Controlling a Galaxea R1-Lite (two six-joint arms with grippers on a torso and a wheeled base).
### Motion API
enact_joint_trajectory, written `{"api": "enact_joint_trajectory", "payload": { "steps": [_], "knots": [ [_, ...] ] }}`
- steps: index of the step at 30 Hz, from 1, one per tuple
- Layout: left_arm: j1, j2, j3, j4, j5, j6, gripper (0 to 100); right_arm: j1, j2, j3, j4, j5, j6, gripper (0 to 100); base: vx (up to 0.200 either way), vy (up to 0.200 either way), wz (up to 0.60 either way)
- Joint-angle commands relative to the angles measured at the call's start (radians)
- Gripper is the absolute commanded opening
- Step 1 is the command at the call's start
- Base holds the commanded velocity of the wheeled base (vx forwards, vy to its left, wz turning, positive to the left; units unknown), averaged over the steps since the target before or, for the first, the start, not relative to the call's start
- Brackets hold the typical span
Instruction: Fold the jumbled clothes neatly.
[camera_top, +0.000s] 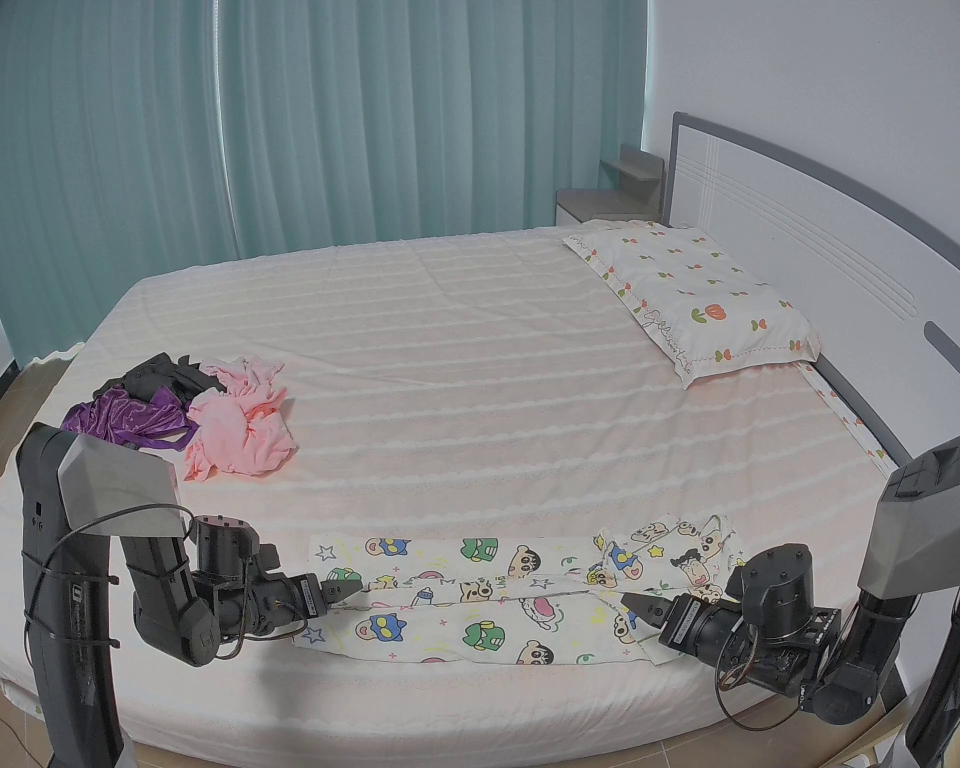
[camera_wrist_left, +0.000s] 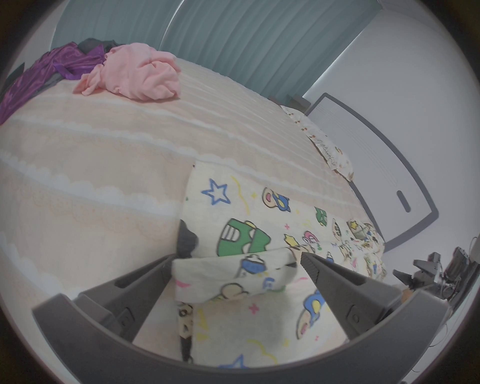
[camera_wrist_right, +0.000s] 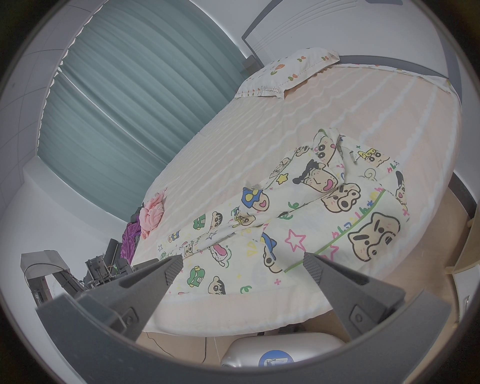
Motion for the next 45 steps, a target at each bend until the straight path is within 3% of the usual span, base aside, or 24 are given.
{"api": "enact_joint_trajectory", "payload": {
  "steps": [1, 10, 19, 23, 31, 32, 45],
  "knots": [
    [0.01, -0.011, 0.005, 0.003, 0.005, -0.001, 100, 0.0, 0.0, 0.0, 0.0, 0.0, 0.0, 100, 0.0, 0.0, 0.0],
    [0.044, -0.048, 0.008, 0.058, 0.005, 0.001, 100, 0.0, 0.001, 0.0, 0.0, 0.0, 0.0, 100, 0.0, 0.0, 0.0],
    [-0.016, -0.014, -0.07, 0.101, 0.007, 0.045, 100, 0.0, 0.003, -0.001, 0.0, -0.002, 0.0, 100, 0.0, 0.0, 0.0],
    [-0.036, -0.003, -0.105, 0.17, 0.037, 0.139, 100, 0.0, 0.003, 0.0, 0.0, -0.002, 0.0, 100, 0.0, 0.0, 0.0],
    [-0.071, -0.001, -0.139, 0.208, 0.056, 0.145, 100, 0.0, 0.003, -0.001, 0.0, -0.002, 0.0, 100, 0.0, 0.0, 0.0],
    [-0.073, -0.001, -0.145, 0.211, 0.056, 0.145, 0, 0.0, 0.001, -0.001, 0.0, -0.002, 0.0, 100, 0.0, 0.0, 0.0],
    [-0.068, -0.028, -0.162, 0.268, 0.094, 0.123, 0, 0.0, -0.003, 0.0, 0.0, -0.002, 0.0, 100, 0.0, 0.0, 0.0]
  ]
}}
